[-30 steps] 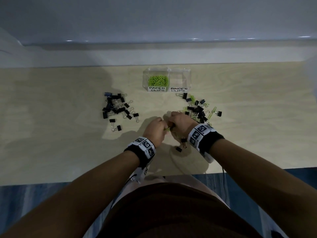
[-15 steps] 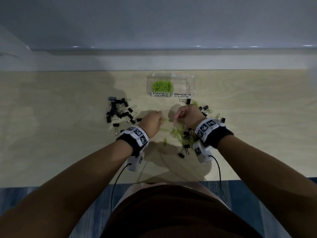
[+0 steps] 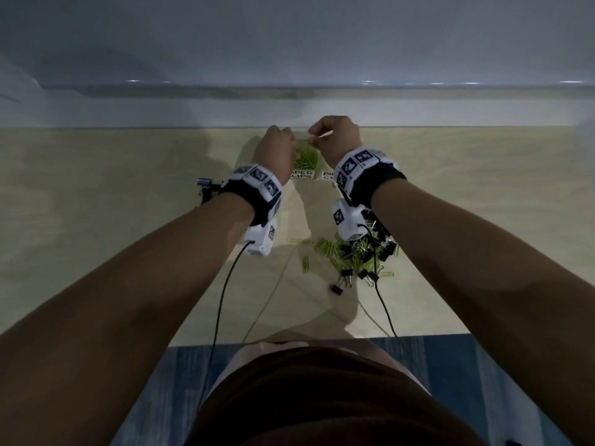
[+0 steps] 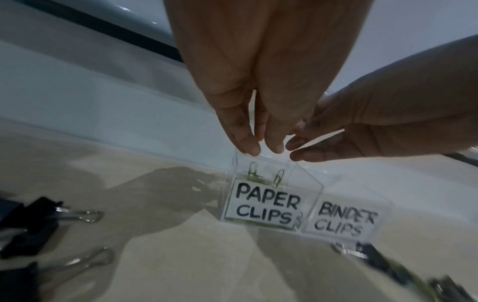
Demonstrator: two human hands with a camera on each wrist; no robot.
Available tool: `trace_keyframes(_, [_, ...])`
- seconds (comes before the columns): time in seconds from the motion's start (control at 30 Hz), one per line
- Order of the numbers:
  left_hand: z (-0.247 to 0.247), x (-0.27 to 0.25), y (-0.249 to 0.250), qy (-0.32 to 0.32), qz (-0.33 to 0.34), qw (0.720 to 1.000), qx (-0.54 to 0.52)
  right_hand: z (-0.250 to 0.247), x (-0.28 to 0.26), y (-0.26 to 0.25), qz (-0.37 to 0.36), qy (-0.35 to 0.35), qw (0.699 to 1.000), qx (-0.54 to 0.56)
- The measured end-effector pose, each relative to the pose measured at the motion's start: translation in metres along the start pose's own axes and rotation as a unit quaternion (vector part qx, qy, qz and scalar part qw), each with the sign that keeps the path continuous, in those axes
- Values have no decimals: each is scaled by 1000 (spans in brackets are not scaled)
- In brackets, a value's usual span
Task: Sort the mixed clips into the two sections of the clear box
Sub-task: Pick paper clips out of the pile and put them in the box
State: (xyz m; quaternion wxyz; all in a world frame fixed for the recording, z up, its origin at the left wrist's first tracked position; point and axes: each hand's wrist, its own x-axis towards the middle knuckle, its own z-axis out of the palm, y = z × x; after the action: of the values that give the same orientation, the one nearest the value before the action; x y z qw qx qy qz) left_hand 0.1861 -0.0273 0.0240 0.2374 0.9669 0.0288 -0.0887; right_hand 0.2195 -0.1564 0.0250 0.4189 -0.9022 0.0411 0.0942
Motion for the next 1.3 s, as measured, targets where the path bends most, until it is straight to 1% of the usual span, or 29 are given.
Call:
trace_keyframes(0.07, [6, -20, -3, 8, 55, 998, 12, -6, -13, 18, -35, 3, 999, -31])
trace_keyframes(0.1, [11, -35, -4, 9, 85, 996, 5, -11, -24, 27, -63, -10, 997, -50])
trace_keyframes(0.13, [18, -53, -3, -9, 113, 994, -9, -16, -37, 39, -83, -31, 994, -68])
trace_keyframes(0.17, [24, -73, -1, -45, 140, 989, -22, -22, -53, 50, -94, -60, 990, -85])
trace_keyframes(0.2, [33, -92, 2, -99, 165, 981, -27, -28, -69, 61, -95, -91, 986, -101])
trace_keyframes(0.27, [55, -124, 7, -218, 221, 951, 4, -38, -102, 81, -104, -149, 974, -138])
trace_keyframes(0.3, [67, -136, 10, -264, 243, 933, 30, -40, -118, 90, -122, -174, 965, -157])
trace_keyframes(0.33, [78, -145, 14, -297, 251, 920, 52, -41, -133, 98, -146, -195, 955, -171])
trace_keyframes(0.37, [87, -153, 17, -312, 248, 915, 66, -41, -147, 106, -171, -211, 945, -182])
trace_keyframes(0.43, [98, -164, 21, -299, 233, 923, 70, -38, -170, 120, -222, -222, 930, -193])
trace_keyframes(0.5, [104, -171, 23, -262, 227, 936, 58, -31, -183, 134, -250, -219, 920, -209])
trace_keyframes(0.57, [106, -175, 21, -243, 225, 942, 44, -25, -187, 146, -265, -210, 909, -244])
trace_keyframes(0.63, [103, -176, 17, -247, 216, 944, 24, -20, -187, 155, -272, -205, 898, -279])
trace_keyframes(0.7, [97, -176, 5, -243, 218, 945, 5, -17, -188, 157, -266, -197, 894, -301])
trace_keyframes(0.77, [87, -171, -13, -210, 202, 956, -25, -19, -190, 153, -274, -180, 893, -309])
trace_keyframes(0.83, [74, -162, -31, -161, 156, 974, -33, -22, -193, 151, -297, -163, 887, -313])
trace_keyframes(0.9, [63, -149, -45, -113, 122, 986, -4, -24, -198, 151, -320, -158, 876, -326])
trace_keyframes(0.97, [58, -135, -48, -92, 114, 988, 38, -28, -206, 154, -324, -167, 867, -339])
trace_keyframes(1.03, [60, -126, -36, -89, 142, 985, 48, -34, -212, 161, -314, -169, 871, -337])
trace_keyframes(1.1, [67, -125, -14, -97, 185, 977, 28, -43, -216, 168, -298, -165, 880, -332])
trace_keyframes(1.13, [73, -127, -1, -110, 203, 973, 14, -48, -217, 172, -287, -160, 890, -316])
trace_keyframes(1.17, [80, -130, 11, -126, 217, 968, 3, -53, -217, 175, -268, -149, 907, -289])
trace_keyframes(1.23, [95, -135, 31, -151, 236, 960, -1, -61, -216, 179, -210, -112, 944, -228])
trace_keyframes(1.3, [109, -136, 41, -163, 255, 953, 21, -62, -215, 181, -153, -72, 967, -190])
